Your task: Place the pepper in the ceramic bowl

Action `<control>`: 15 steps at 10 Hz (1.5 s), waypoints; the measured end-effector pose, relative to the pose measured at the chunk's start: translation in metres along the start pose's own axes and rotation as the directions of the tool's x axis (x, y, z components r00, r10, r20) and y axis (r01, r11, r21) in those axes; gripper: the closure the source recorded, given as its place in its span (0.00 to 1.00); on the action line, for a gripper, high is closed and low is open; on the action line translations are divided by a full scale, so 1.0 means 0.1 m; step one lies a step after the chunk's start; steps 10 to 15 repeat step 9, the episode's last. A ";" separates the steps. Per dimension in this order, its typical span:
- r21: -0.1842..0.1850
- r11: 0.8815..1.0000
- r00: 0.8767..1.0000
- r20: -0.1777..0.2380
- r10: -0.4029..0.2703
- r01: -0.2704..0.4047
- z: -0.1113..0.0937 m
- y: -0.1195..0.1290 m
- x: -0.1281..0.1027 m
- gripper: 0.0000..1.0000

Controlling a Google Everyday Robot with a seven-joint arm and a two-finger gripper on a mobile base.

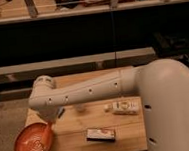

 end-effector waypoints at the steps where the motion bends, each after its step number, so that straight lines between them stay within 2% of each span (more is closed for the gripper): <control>1: 0.000 1.000 1.000 0.001 -0.005 0.005 0.00 -0.01 -0.01 0.85; 15: 0.006 0.999 0.999 0.011 -0.033 0.033 0.07 -0.11 -0.08 0.85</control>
